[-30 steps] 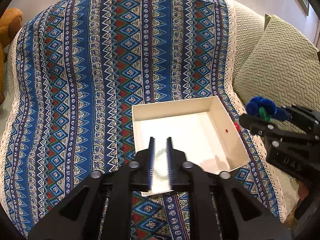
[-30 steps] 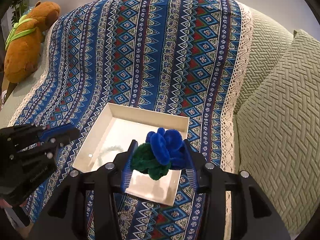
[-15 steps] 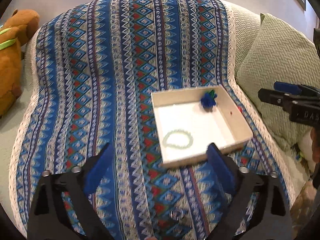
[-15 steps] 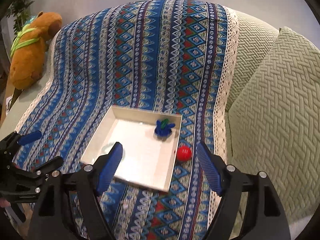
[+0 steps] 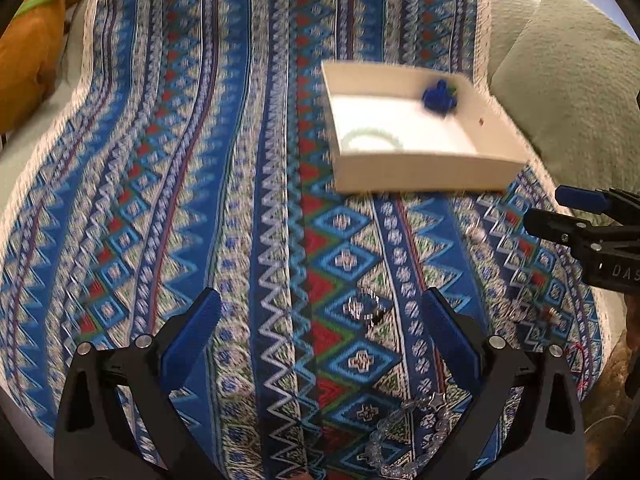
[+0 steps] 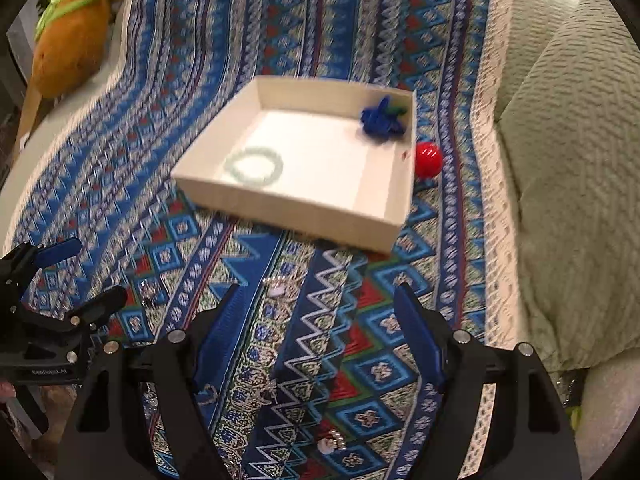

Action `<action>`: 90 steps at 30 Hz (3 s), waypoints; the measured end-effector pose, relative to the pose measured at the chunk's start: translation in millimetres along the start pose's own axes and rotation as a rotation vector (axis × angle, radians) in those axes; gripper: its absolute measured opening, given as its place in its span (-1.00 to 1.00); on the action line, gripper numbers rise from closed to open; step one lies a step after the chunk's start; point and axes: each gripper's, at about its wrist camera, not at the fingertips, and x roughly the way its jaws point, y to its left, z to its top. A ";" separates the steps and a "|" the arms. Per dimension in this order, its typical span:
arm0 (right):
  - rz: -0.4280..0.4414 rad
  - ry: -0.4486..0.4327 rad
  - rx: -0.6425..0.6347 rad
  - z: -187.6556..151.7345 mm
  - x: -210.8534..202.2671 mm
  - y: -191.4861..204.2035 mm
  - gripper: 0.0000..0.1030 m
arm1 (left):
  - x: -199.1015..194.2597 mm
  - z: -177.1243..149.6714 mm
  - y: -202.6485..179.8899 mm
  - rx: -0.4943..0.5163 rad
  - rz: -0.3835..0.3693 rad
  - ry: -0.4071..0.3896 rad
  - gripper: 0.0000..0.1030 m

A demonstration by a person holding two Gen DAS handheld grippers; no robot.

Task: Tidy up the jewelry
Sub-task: 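Grasp the silver ring with the left tool while the right tool grasps a small silver charm, then lower both held pieces into the white box and open both tools, then grasp the clear crystal bead bracelet with the left tool while the right tool grasps a silver earring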

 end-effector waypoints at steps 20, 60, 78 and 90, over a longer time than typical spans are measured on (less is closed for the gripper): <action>-0.074 0.126 -0.075 6.5 63.6 28.2 -0.09 | 36.6 -16.7 -9.1 -0.021 0.038 0.037 0.51; -0.047 -0.020 -0.061 96.2 -19.2 -14.2 -0.64 | 2.9 110.2 -41.0 0.032 -0.121 0.000 -0.59; -0.040 0.017 -0.063 126.5 13.1 -26.5 -0.34 | 58.1 153.4 -39.4 0.057 -0.100 0.088 0.18; -0.039 -0.047 -0.056 98.0 -38.6 -20.7 -0.31 | 7.2 123.4 -22.6 0.067 -0.082 0.033 0.22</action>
